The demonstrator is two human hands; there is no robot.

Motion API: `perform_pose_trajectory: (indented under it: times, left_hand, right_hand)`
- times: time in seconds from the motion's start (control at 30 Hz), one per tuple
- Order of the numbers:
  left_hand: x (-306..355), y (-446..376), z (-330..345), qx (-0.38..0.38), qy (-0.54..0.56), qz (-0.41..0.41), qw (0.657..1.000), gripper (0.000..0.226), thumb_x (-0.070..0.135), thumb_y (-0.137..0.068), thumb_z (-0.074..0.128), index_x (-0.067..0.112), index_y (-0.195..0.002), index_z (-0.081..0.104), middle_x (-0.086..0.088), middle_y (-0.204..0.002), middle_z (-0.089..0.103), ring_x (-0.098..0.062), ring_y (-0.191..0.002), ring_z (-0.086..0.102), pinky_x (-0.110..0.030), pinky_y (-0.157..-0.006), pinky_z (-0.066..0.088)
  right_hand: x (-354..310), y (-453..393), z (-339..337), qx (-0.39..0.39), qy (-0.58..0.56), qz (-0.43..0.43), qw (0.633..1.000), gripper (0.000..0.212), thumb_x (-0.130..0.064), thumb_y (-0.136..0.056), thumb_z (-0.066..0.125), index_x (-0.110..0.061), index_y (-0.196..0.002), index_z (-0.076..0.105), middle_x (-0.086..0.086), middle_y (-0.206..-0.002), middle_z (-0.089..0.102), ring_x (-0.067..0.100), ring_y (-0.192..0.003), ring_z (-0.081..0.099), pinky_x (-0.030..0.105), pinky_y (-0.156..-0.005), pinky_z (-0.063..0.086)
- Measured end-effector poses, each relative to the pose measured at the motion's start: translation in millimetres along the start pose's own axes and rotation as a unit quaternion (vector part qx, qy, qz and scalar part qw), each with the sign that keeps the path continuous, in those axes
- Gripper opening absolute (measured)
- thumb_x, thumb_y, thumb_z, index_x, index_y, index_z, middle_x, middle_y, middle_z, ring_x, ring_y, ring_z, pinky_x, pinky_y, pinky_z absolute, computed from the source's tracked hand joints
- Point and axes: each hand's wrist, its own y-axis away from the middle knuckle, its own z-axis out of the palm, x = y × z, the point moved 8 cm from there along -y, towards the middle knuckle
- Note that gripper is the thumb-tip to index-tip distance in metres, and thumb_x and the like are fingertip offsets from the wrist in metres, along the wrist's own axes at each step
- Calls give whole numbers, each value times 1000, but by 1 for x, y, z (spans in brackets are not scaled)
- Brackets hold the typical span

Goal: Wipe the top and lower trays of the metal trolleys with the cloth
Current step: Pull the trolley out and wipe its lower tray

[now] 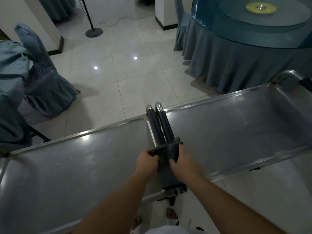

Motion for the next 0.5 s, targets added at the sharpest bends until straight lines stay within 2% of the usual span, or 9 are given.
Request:
perform_pose_trajectory:
  times: [0.07,0.17,0.27,0.33,0.4,0.5]
  left_hand:
    - [-6,-4,-3,3,-10,-6,1000,25,6,-92,66,9,-116,70,-11,-107,74,-26,-97,69,-39,-86,60]
    - [-8,-7,-2,-5,1,-9,1000,34,-1,-91,60,7,-124,64,-16,-118,72,-34,-106,68,-48,-97,58]
    - [-9,-7,-4,-25,-24,4,999,50,1,-92,61,10,-141,56,-14,-129,68,-33,-112,67,-47,-99,57]
    - [-10,-5,-8,-31,-61,20,997,60,10,-94,67,12,-151,48,-12,-138,63,-31,-119,65,-40,-102,55]
    - [-12,-4,-16,-27,-107,32,993,62,19,-96,69,14,-153,46,-10,-141,61,-28,-123,64,-34,-101,52]
    - [-17,0,-28,-19,-154,42,987,54,27,-96,68,18,-146,53,-2,-129,66,-20,-108,64,-30,-92,51]
  right_hand:
    - [-2,3,16,-17,44,-17,999,91,-37,-96,59,-18,-165,3,8,-156,40,30,-137,41,44,-106,44]
    - [-1,1,23,-6,84,-29,996,92,-34,-97,59,-17,-165,-2,10,-162,32,31,-142,34,44,-113,40]
    - [0,0,25,-8,149,-31,988,91,-39,-97,58,-15,-164,1,12,-163,27,32,-144,33,45,-117,37]
    - [-1,1,23,-5,161,-38,986,90,-38,-96,57,-15,-164,3,12,-164,26,32,-145,32,45,-117,35]
    - [-4,3,21,12,171,-54,984,87,-37,-96,54,-16,-164,5,12,-166,22,31,-146,30,44,-119,33]
    - [-17,7,21,13,172,-88,981,83,-36,-97,50,-18,-165,6,8,-171,13,31,-153,19,44,-122,25]
